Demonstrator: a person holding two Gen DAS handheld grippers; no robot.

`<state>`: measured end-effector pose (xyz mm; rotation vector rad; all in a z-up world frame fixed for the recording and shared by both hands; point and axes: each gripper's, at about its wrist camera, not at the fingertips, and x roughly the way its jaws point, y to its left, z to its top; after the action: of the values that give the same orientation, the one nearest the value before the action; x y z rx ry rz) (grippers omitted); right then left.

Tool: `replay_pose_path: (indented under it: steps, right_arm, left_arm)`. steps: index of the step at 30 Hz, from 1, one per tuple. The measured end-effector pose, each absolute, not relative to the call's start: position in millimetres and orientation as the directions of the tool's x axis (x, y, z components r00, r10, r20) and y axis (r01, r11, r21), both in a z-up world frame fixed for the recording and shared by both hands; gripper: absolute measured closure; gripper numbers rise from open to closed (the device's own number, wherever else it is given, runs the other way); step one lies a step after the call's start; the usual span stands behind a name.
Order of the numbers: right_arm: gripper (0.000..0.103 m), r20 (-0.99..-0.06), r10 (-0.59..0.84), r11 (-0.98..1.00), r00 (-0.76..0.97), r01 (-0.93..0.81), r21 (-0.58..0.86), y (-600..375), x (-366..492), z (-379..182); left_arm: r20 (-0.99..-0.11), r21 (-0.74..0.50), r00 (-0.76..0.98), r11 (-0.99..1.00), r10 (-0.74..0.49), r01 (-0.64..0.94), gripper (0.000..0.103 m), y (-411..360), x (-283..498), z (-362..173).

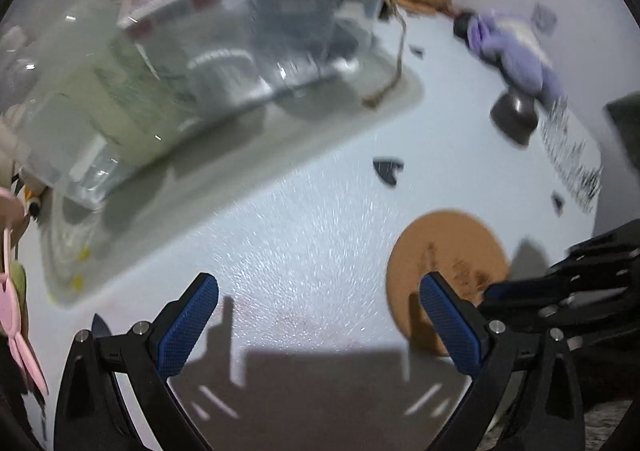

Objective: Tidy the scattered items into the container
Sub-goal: 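Roll the right tool and grip the edge of the cork coaster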

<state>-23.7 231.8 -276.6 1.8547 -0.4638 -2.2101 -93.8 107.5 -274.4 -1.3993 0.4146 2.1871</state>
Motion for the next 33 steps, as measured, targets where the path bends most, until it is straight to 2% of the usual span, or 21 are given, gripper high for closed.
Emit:
replay_pose_path:
  steps: [3, 9, 11, 12, 13, 33]
  right_arm:
    - [0.09, -0.875, -0.402, -0.885, -0.268, -0.133, 0.447, 248.4, -11.9, -272.8]
    - [0.089, -0.82, -0.373, -0.78, -0.434, -0.333, 0.531, 296.9, 17.7, -263.5]
    - [0.069, -0.815, -0.358, -0.744, -0.456, -0.388, 0.544, 307.1, 25.7, -264.5]
    - [0.045, -0.815, -0.347, -0.728, -0.464, -0.414, 0.546, 310.5, 29.8, -265.0]
    - [0.041, -0.817, -0.334, -0.712, -0.471, -0.442, 0.546, 313.6, 34.1, -265.3]
    - [0.041, -0.809, -0.269, -0.4, -0.523, -0.703, 0.588, 329.6, 119.5, -302.6]
  left_arm:
    - [-0.914, -0.007, -0.325, -0.811, 0.242, -0.585, 0.001, 108.8, -95.0, -283.8]
    - [-0.908, -0.01, -0.323, -0.784, 0.267, -0.621, 0.0, 108.1, -95.6, -283.2]
    - [-0.905, -0.003, -0.327, -0.774, 0.272, -0.634, 0.0, 108.6, -95.3, -283.1]
    - [-0.904, -0.002, -0.327, -0.768, 0.275, -0.64, 0.0, 108.5, -95.7, -283.4]
    - [-0.903, -0.001, -0.327, -0.763, 0.279, -0.647, 0.0, 108.5, -96.1, -283.7]
    - [-0.886, 0.021, -0.27, -0.55, 0.377, -0.835, 0.0, 157.6, -76.0, -279.9]
